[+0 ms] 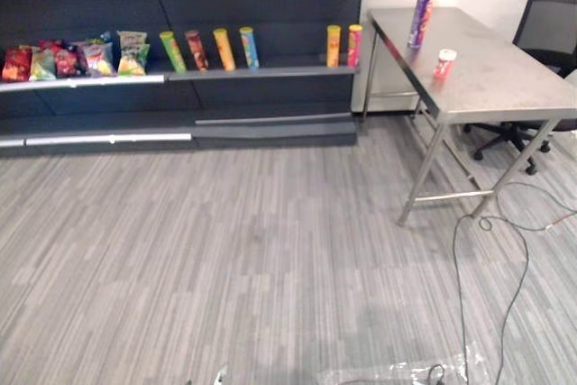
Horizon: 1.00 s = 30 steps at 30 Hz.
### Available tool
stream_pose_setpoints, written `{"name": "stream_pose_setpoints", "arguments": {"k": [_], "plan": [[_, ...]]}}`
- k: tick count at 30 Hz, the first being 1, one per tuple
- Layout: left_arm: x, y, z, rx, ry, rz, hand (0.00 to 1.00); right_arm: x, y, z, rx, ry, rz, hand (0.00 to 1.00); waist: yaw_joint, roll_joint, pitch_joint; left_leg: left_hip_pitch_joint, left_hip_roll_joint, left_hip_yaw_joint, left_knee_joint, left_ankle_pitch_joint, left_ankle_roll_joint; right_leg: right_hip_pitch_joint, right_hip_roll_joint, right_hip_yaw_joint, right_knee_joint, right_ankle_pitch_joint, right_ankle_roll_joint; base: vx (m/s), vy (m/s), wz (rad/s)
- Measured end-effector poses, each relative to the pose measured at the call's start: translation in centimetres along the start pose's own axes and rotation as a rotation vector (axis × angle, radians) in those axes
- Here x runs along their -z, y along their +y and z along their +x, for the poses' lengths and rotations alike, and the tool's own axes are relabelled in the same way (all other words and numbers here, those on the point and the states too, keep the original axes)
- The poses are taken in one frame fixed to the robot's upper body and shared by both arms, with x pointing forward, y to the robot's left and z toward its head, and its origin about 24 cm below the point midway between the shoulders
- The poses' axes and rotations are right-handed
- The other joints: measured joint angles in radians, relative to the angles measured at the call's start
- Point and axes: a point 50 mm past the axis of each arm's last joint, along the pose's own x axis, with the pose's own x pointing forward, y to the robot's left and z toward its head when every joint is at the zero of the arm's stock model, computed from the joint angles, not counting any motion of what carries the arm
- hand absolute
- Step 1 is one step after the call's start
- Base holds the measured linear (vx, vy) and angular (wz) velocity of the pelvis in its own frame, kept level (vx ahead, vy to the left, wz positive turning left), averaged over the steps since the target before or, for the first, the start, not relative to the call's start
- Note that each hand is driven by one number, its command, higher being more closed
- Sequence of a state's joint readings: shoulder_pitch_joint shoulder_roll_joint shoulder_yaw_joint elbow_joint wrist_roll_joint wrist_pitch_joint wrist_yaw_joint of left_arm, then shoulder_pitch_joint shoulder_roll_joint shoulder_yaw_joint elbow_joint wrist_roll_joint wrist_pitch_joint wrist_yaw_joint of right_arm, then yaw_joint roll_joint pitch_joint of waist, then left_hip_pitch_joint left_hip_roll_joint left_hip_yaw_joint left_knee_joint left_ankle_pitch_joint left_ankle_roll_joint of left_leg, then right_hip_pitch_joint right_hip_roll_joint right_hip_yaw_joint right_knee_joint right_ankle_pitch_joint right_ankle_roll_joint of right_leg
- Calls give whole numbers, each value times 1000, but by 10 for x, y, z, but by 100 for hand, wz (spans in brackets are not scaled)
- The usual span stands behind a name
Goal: Put the gum and the chips on the shelf.
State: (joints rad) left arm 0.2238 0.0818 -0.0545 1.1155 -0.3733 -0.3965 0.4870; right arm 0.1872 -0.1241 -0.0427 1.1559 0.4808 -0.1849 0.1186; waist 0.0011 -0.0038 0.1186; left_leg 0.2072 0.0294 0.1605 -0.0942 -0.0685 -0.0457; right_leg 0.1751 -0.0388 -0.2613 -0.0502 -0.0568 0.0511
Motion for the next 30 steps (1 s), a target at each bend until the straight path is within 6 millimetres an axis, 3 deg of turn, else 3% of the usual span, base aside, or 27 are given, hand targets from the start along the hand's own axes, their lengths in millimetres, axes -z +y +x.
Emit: {"name": "stream_pose_setpoints", "arguments": {"k": [21,24,27,30], "plan": [[2,2,0,-33,14,10,0,-2,1,1,-7,-5,-3,0,0,-7,12,5,0,11,-1,-1,-1,4,1,6,3,-2,-1,-18,-9,-1],[0,2,1,-31,8,6,0,-7,4,1,-11,-65,-16,0,-3,-7,24,-2,0,-8,2,4,6,-22,-9,-11,68,-34,-6,-26,-12,17],[-8,3,4,-44,-14,-8,0,-14,10,2,-14,-125,-52,0,-4,-19,49,-69,-3,-15,104,-18,-1,-85,-38,-29,181,-82,-13,-63,-20,24],[-12,2,6,-69,-13,-40,0,-23,14,4,-9,-164,-54,0,-2,-26,91,-167,22,-6,310,-89,-12,-121,-45,-33,252,-122,-29,-126,-43,14]]}}
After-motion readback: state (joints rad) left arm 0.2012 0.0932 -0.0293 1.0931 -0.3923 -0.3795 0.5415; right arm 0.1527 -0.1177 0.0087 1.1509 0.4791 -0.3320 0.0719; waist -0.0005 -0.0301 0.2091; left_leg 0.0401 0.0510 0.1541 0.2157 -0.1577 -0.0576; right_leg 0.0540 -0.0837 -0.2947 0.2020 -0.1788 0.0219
